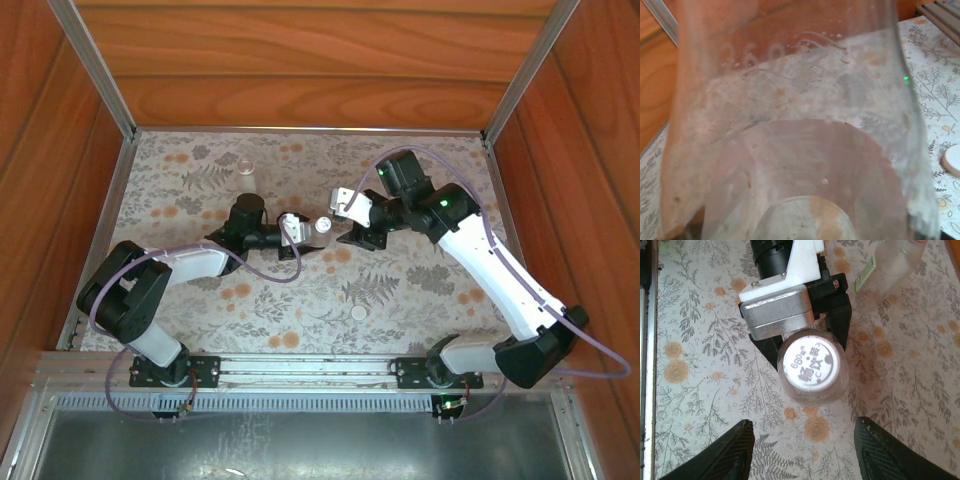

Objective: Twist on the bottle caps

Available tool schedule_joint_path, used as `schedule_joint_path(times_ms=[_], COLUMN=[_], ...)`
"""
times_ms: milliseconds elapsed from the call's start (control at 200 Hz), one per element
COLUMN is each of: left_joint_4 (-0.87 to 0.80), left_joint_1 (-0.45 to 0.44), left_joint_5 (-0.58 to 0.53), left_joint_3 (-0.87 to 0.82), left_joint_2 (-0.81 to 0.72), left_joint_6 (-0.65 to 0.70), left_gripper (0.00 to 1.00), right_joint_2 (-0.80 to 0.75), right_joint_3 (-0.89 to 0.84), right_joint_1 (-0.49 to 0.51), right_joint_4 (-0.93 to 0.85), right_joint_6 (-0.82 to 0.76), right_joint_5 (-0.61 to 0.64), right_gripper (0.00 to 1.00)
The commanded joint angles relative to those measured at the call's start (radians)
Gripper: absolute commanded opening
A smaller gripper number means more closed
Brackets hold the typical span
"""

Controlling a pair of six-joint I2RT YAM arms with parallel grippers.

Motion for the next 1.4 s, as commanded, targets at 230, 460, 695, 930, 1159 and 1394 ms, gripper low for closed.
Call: schedule_joint_path(times_ms=[230,460,695,930,1159,1394], left_joint_4=[-0.001,-0.001,-0.001,-0.001,0.002,0.011], left_joint_1=[0.006,0.006,0.005,0.004,-0.016,-0.03], left_joint_5=[0.057,0.065,0.066,-0.07,-0.386,-0.496], left_joint_3=[0.029,0.032,0.029,0.041,0.069,0.073], left_joint_2=[0.001,-0.003,-0.003,-0.011,-0.005,-0.001], left_joint_6=[-0.013,-0.03,-0.032,-0.066,-0.069,-0.053], left_gripper=[0.56,0.56,0.56,0.55,0.53,0.53], right_joint_2=[0.062,0.086,0.077,0.085,0.133,0.118], right_joint_3=[0.047,0.024,-0.014,-0.014,-0.022,-0.04], right_joint_1=[0.027,0.03,0.029,0.03,0.047,0.048], right_joint_4=[0.044,0.108,0.154,0.219,0.389,0.378], right_joint_6=[-0.019,0.029,0.065,0.337,0.969,1.211], right_joint_5=[-0.112,-0.144,-0.156,-0.079,0.117,0.361], right_gripper=[0.5,0.45,0.26,0.0,0.0,0.04])
